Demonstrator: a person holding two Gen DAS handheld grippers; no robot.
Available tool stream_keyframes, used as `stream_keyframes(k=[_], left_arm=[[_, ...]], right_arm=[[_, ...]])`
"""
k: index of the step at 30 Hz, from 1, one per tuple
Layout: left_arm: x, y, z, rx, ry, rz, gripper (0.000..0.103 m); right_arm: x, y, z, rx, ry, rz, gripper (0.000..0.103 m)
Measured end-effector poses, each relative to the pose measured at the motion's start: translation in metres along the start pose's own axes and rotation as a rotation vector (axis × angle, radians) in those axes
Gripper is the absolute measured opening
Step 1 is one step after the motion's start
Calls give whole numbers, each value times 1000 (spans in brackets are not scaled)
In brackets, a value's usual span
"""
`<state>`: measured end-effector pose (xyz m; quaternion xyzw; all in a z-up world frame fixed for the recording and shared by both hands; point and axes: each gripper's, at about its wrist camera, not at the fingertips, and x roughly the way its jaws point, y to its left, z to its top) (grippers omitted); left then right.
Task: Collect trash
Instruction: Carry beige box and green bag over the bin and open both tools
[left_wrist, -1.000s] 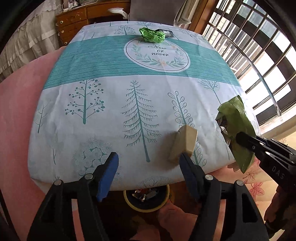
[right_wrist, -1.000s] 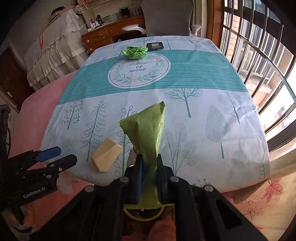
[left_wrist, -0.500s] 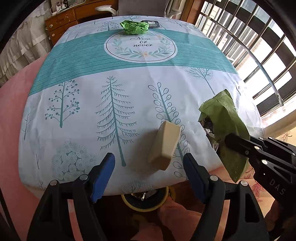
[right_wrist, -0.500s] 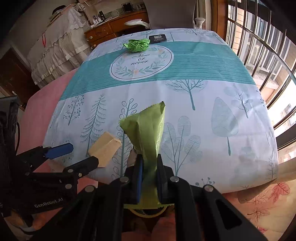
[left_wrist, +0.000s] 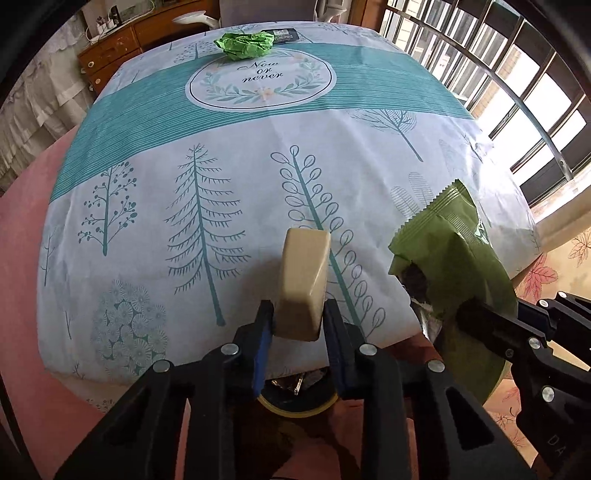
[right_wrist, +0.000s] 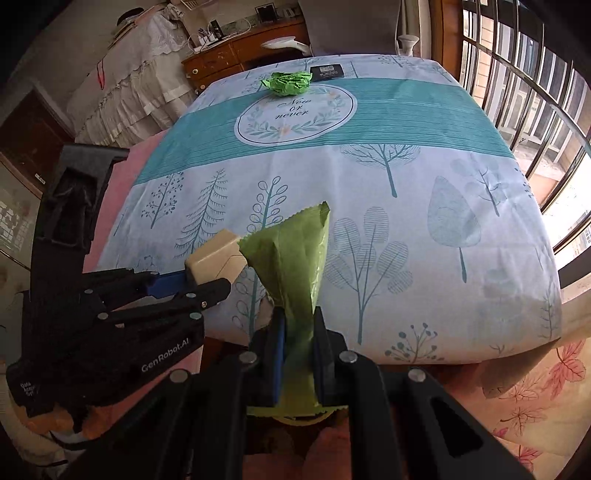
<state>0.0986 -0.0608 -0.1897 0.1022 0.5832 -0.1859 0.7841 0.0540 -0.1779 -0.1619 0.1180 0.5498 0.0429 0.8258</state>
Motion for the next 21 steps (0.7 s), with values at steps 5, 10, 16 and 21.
stream_keyframes(k=[5,10,16,21], left_arm=[[-21,0,-24,-12,-15,-10,23],[-37,2,-63,-26,0,-27,23],[-32,-2,-115,-26,50,-50,23],[2,-1,-146,-39,128,-57,23]], right_arm=[[-10,7,-22,-10,9,28,12],[-13,15,-55,-16,45,63,12],[4,19,-97,-17,125,74,12],[34,16,-121,4,178,65,12]])
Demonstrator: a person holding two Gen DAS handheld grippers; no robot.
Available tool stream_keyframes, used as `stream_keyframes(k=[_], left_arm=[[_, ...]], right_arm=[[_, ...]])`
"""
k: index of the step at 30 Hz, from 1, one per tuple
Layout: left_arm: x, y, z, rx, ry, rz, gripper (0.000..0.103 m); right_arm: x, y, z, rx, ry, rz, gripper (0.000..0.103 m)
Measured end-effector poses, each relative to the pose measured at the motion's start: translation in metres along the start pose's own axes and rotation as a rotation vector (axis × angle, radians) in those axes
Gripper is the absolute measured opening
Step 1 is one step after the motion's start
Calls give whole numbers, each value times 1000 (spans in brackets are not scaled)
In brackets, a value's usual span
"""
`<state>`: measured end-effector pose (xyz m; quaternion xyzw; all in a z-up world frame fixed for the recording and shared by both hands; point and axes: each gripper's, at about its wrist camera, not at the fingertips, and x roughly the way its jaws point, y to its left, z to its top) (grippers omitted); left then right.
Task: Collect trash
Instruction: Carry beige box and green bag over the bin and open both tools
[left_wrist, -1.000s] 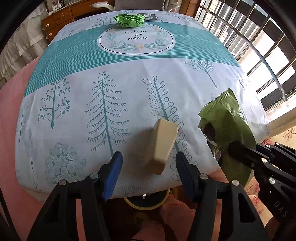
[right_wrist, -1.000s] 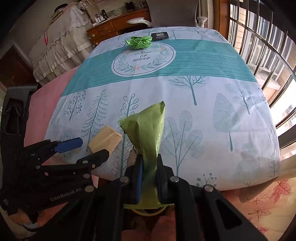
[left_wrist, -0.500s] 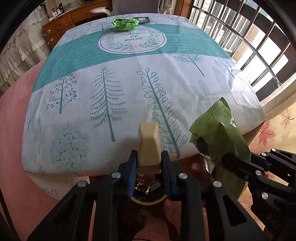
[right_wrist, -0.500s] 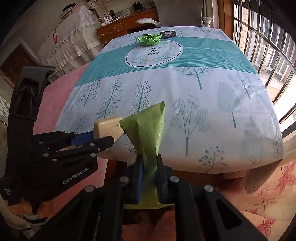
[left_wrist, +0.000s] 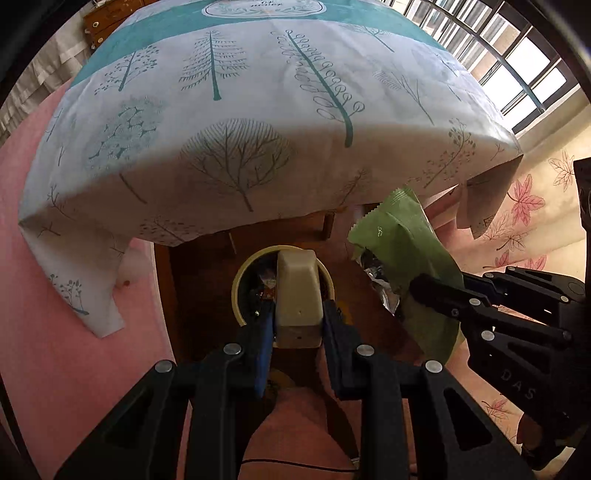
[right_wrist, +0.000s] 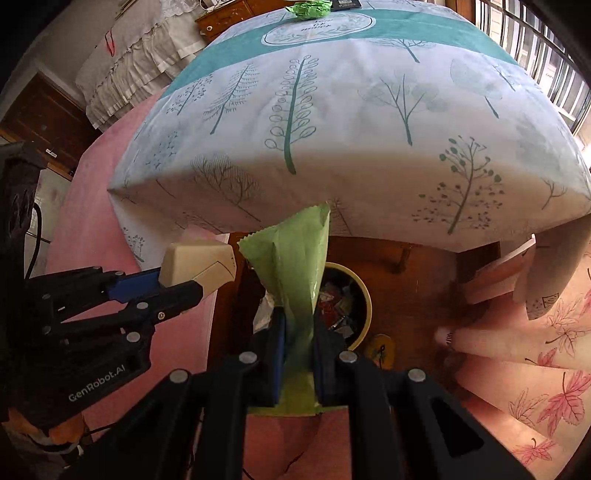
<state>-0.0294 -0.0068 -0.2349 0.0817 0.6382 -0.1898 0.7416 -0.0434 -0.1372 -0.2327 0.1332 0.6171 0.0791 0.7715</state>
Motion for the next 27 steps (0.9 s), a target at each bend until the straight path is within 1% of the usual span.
stream_keyframes(k=[4,8,13,14,15,16,17,18,19,20,21,23,26,27], left_arm=[[43,8,-12,-29,44,-12,23],[103,23,-18,-70,81,-28,23],[171,38,-19,-94,80,-47,23],[183,43,-19,-98,77,-50,24],[194,45,-20,-98,74,-49,28],[204,47,-19,-97,75,-33,30],[214,50,-19,-95,78,-14,36],[223,53,-18,-97,85,1,46],[230,56,-17,-106,95,12,53],[236,61,-17,-121,102,14,69],[241,67,-17,-137,108,12,83],[243,74,-15,-152,113,22,94],[238,75,-13,-149,106,43,101],[237,77,-12,-152,105,45,102]], right_arm=[[46,-7,-10,13,46,-12,13],[115,-20,-16,42,101,-28,13],[203,-37,-20,61,149,-52,13],[218,-41,-21,70,161,-43,16],[236,-44,-21,83,177,-37,17],[248,-48,-23,96,185,-41,17],[259,-53,-25,106,192,-42,20],[270,-58,-25,116,204,-41,23],[279,-63,-26,129,217,-46,30],[286,-68,-27,144,225,-49,34],[290,-72,-27,160,228,-47,35],[292,-77,-28,180,228,-47,36],[286,-78,-27,189,218,-37,36],[282,-77,-26,192,212,-34,36]])
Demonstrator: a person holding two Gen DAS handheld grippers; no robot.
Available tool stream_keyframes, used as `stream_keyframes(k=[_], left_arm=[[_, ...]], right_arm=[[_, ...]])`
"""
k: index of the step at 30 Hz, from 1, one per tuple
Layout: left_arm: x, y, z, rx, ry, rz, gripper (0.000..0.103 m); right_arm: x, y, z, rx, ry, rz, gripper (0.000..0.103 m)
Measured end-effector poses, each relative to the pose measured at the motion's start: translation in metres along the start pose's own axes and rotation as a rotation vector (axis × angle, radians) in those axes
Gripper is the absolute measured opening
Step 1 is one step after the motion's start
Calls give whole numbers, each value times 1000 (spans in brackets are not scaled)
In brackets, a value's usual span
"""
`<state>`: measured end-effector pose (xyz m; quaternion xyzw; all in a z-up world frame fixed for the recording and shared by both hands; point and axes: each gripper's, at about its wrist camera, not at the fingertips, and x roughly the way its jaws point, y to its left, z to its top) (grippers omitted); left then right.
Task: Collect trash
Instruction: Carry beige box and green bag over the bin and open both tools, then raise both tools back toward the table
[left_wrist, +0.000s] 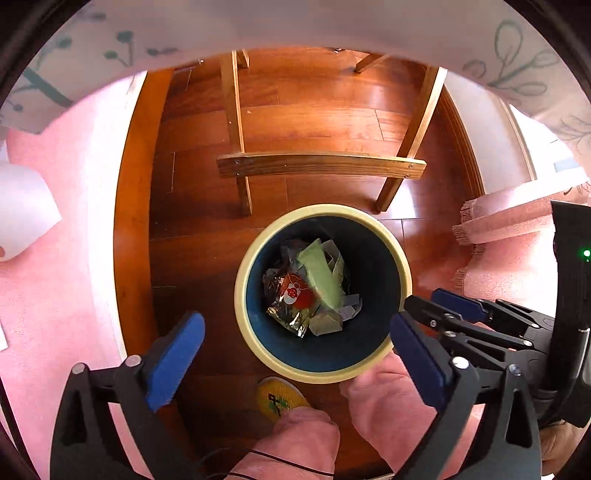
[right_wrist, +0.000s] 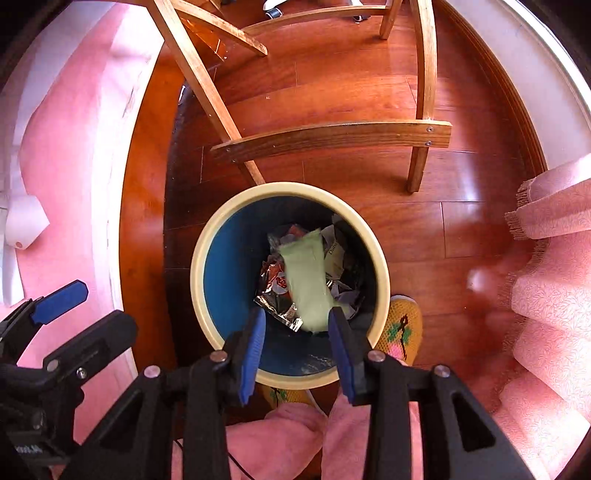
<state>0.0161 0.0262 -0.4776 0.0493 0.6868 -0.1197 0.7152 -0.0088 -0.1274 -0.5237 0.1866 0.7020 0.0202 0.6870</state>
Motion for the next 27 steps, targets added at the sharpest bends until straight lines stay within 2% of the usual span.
stream_keyframes(k=[4,7,11,14,19,27], left_arm=[[-17,5,2,-5,-14,3,102],[-39,6,4,-12,-10,-24,102],[-86,11,4,-42,10,-42,102],[-134,18,2,-51,-15,-51,102],[-220,25,2,-3,-120,-43,102],[-335,33,31,56,-369,-40,102]], right_arm=[[-21,10,-1,-3,-10,12,36],[-45,20,-1,-11,-16,15,36],[-95,37,-3,-23,-32,28,36],[-143,53,-6,-43,-48,42,36],[-229,78,-11,-69,-141,54,36],[-338,100,4,-7,-362,45,36]])
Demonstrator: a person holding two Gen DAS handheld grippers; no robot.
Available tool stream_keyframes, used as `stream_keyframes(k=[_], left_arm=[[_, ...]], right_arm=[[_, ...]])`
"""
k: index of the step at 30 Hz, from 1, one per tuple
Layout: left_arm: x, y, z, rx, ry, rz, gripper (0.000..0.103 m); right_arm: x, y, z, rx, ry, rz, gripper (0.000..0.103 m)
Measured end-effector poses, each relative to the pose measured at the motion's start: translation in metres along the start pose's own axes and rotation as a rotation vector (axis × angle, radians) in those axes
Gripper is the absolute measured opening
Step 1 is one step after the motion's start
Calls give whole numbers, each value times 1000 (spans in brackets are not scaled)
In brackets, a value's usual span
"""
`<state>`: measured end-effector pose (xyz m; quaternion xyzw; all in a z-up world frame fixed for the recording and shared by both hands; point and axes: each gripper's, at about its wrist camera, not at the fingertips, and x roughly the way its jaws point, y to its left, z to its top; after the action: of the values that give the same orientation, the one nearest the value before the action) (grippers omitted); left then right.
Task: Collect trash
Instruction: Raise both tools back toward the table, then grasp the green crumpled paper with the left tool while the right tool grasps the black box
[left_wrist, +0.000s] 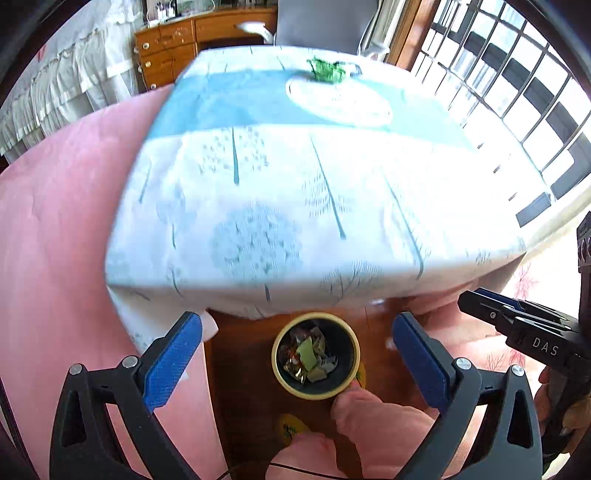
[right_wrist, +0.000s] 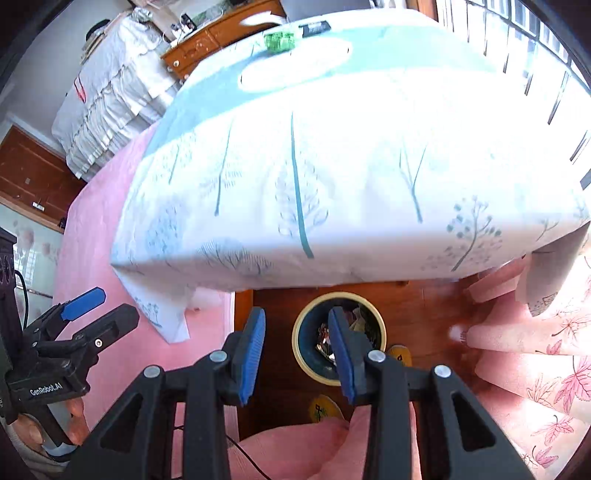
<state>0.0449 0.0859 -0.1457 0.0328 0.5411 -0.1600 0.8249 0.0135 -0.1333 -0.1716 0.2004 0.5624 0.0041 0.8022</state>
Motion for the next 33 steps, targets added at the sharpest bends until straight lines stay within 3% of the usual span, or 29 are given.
stream_keyframes(k=[6,9,13,17,25,33], left_arm=[[-35,-4,68,-1,-145,16,102],[-36,-11,109,-16,-156,-5,102],[-37,-18,165,-93,-209,91,93],[-13,-31,229,-143,-192,113,93],[97,-62,344,-243,-84,82,93],[217,-63,386,-409,89,88,93]], right_arm=[[-38,8,64,-6,-122,-9,36],[-49,8,106,-30,-174,-9,36],[-45,5,171,-80,-205,9,36],[-29,-5,239,-124,-208,21,36],[41,-37,365,-200,-149,37,36],[116,-65,437,-210,-84,51,36]])
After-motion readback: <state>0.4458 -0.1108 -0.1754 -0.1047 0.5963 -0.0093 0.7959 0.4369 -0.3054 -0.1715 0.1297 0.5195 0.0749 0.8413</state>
